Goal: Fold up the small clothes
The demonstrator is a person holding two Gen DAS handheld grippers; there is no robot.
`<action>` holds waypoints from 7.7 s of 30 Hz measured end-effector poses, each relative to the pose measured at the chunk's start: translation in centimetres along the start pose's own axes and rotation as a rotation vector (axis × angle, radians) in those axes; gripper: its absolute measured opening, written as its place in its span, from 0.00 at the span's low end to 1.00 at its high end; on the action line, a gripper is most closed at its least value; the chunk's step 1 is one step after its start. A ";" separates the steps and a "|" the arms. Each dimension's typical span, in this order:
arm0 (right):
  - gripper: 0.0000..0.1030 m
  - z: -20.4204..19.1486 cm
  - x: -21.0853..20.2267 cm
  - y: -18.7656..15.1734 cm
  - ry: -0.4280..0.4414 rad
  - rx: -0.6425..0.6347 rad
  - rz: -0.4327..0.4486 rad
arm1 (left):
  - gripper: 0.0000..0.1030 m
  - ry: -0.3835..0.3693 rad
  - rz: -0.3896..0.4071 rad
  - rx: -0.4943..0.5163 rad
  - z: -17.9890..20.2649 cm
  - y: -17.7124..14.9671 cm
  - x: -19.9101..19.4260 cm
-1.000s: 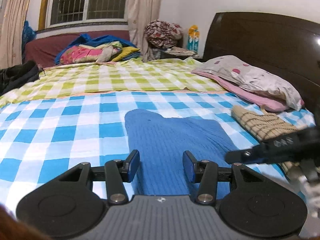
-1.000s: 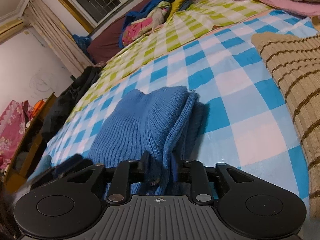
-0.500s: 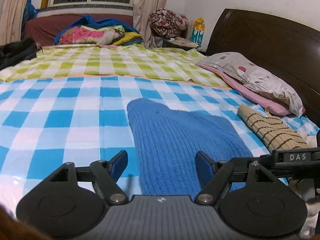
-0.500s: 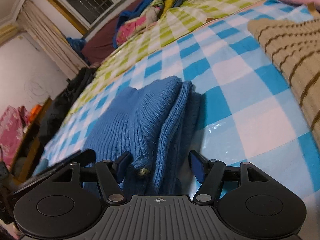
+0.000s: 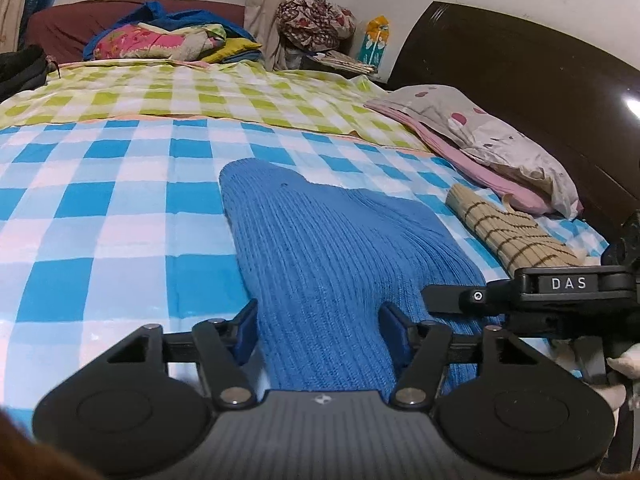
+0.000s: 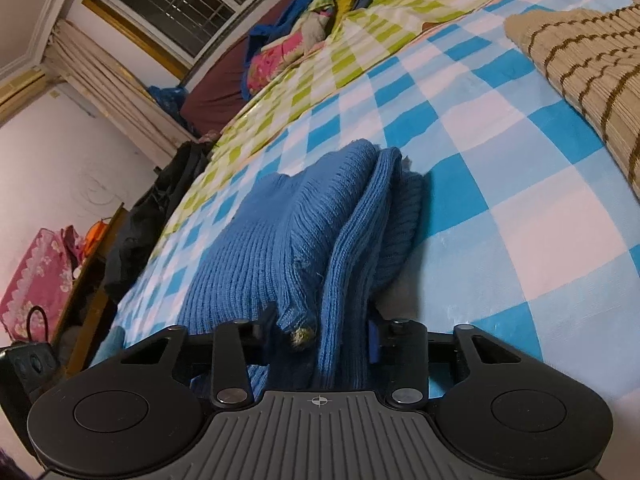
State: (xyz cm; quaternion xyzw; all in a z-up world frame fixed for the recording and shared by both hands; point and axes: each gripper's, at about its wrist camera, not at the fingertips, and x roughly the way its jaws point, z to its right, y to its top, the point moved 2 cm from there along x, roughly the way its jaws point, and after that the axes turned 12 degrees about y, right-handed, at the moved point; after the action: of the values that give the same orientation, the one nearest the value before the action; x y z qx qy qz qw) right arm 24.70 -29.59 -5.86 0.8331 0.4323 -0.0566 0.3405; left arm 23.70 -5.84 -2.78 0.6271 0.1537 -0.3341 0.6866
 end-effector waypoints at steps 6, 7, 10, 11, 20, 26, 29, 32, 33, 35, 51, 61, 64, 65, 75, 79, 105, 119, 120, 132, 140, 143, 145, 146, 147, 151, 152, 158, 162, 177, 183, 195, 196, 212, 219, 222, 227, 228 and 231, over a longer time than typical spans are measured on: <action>0.35 -1.3 -1.4 -2.1 0.005 0.014 -0.037 | 0.61 -0.016 -0.024 0.008 -0.2 -2.3 -3.6; 0.35 -1.6 -1.7 -2.7 0.006 0.012 -0.047 | 0.61 -0.019 -0.029 0.012 -0.3 -3.1 -4.5; 0.35 -2.6 -2.9 -5.0 -0.003 0.000 -0.074 | 0.61 -0.022 -0.041 0.023 -0.2 -4.8 -6.5; 0.35 -2.9 -3.1 -5.7 -0.018 -0.013 -0.082 | 0.61 -0.020 -0.045 0.030 -0.1 -5.4 -7.0; 0.41 -4.7 -5.9 -7.5 -0.118 -0.073 -0.020 | 0.61 0.084 0.039 0.099 0.6 -5.5 -9.8; 0.40 -7.4 -7.7 -6.2 -0.207 -0.221 0.114 | 0.61 0.184 0.097 0.108 0.6 -3.4 -9.5; 0.37 -8.2 -6.7 -5.0 -0.211 -0.274 0.126 | 0.61 0.222 0.108 0.101 0.9 -2.1 -8.0; 0.28 -8.4 -4.3 -4.0 -0.197 -0.304 0.107 | 0.61 0.269 0.120 0.122 1.4 -1.6 -6.5; 0.24 -8.3 -3.4 -3.9 -0.197 -0.319 0.095 | 0.61 0.275 0.116 0.126 1.4 -1.5 -6.1; 0.21 -7.7 -2.1 -4.0 -0.208 -0.325 0.070 | 0.62 0.282 0.099 0.134 1.5 -1.6 -5.2; 0.21 -7.4 -4.1 -5.7 -0.208 -0.322 0.082 | 0.66 0.289 0.063 0.084 1.4 -2.6 -6.5; 0.23 -8.0 -4.9 -8.9 -0.256 -0.348 0.017 | 0.65 0.306 0.035 0.111 2.6 -4.3 -8.1; 0.23 -7.6 -4.8 -9.1 -0.282 -0.351 0.018 | 0.65 0.319 0.029 0.115 3.0 -4.6 -8.2; 0.23 -7.8 -5.0 -9.3 -0.285 -0.355 0.023 | 0.65 0.324 0.029 0.114 3.1 -4.7 -8.3; 0.24 -8.0 -6.6 -10.5 -0.294 -0.336 0.060 | 0.65 0.301 0.008 0.124 4.0 -6.6 -9.9; 0.24 -7.9 -6.4 -10.8 -0.318 -0.357 0.056 | 0.65 0.300 -0.027 0.118 4.1 -7.6 -9.5; 0.26 -8.8 -8.1 -13.5 -0.330 -0.357 0.089 | 0.66 0.296 -0.047 0.102 4.4 -8.5 -10.6; 0.27 -9.0 -8.6 -14.9 -0.344 -0.356 0.083 | 0.67 0.296 -0.043 0.101 4.5 -9.0 -11.4; 0.27 -9.0 -8.6 -14.9 -0.344 -0.356 0.083 | 0.67 0.296 -0.043 0.101 4.5 -9.0 -11.4; 0.30 -8.8 -8.5 -15.0 -0.355 -0.354 0.075 | 0.70 0.298 -0.047 0.098 4.3 -9.8 -11.9; 0.31 -8.6 -8.3 -15.0 -0.363 -0.355 0.073 | 0.71 0.304 -0.051 0.097 4.2 -10.0 -11.9; 0.32 -8.5 -8.2 -14.9 -0.366 -0.350 0.073 | 0.72 0.312 -0.052 0.101 4.3 -9.8 -11.6; 0.33 -8.3 -8.2 -14.8 -0.366 -0.346 0.073 | 0.72 0.319 -0.053 0.102 4.5 -9.6 -11.4; 0.33 -8.4 -8.3 -14.9 -0.368 -0.347 0.073 | 0.72 0.321 -0.053 0.102 4.5 -9.6 -11.4; 0.35 -8.3 -8.3 -14.9 -0.371 -0.348 0.074 | 0.72 0.325 -0.053 0.104 4.6 -9.7 -11.3; 0.36 -8.5 -8.2 -15.0 -0.385 -0.366 0.073 | 0.73 0.335 -0.050 0.110 4.7 -9.6 -11.3; 0.36 -8.5 -8.2 -15.1 -0.387 -0.371 0.072 | 0.74 0.337 -0.050 0.111 4.8 -9.6 -11.3; 0.36 -8.6 -8.1 -15.1 -0.396 -0.386 0.071 | 0.77 0.346 -0.047 0.113 4.9 -9.8 -11.4; 0.37 -8.6 -8.0 -15.1 -0.401 -0.387 0.070 | 0.78 0.351 -0.046 0.118 4.9 -9.8 -11.4; 0.44 -8.5 -8.4 -15.2 -0.423 -0.383 0.081 | 0.90 0.383 -0.042 0.110 4.5 -10.1 -12.1; 0.44 -8.6 -9.2 -15.7 -0.423 -0.366 0.104 | 0.94 0.410 -0.039 0.121 4.4 -10.4 -12.4; 0.44 -8.8 -10.0 -17.0 -0.437 -0.343 0.101 | 1.00 0.398 -0.038 0.122 4.4 -11.5 -13.4; 0.44 -8.8 -10.0 -17.0 -0.439 -0.338 0.103 | 1.00 0.398 -0.041 0.123 4.5 -11.7 -13.5; 0.44 -9.9 -10.2 -19.2 -0.413 -0.358 0.073 | 1.00 0.397 -0.059 0.099 4.6 -12.3 -14.2; 0.45 -10.0 -10.5 -19.3 -0.399 -0.351 0.076 | 1.00 0.424 -0.074 0.110 5.0 -12.3 -14.0; 0.45 -10.0 -10.5 -19.3 -0.397 -0.351 0.074 | 1.00 0.428 -0.066 0.119 5.2 -12.3 -14.1; 0.45 -9.9 -10.4 -19.3 -0.403 -0.347 0.069 | 1.00 0.425 -0.065 0.117 5.3 -12.3 -14.1; 0.45 -9.9 -10.4 -19.3 -0.404 -0.347 0.067 | 1.00 0.426 -0.065 0.115 5.2 -12.3 -14.1; 0.45 -9.9 -10.2 -19.5 -0.408 -0.352 0.055 | 1.00 0.428 -0.067 0.106 5.0 -12.4 -14.0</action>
State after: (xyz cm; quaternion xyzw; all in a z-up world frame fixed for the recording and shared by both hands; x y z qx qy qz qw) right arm 1.62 -22.80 -4.49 0.7440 0.3351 -0.1380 0.5613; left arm 4.35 -6.81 -2.49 0.7136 0.2989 -0.2233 0.5929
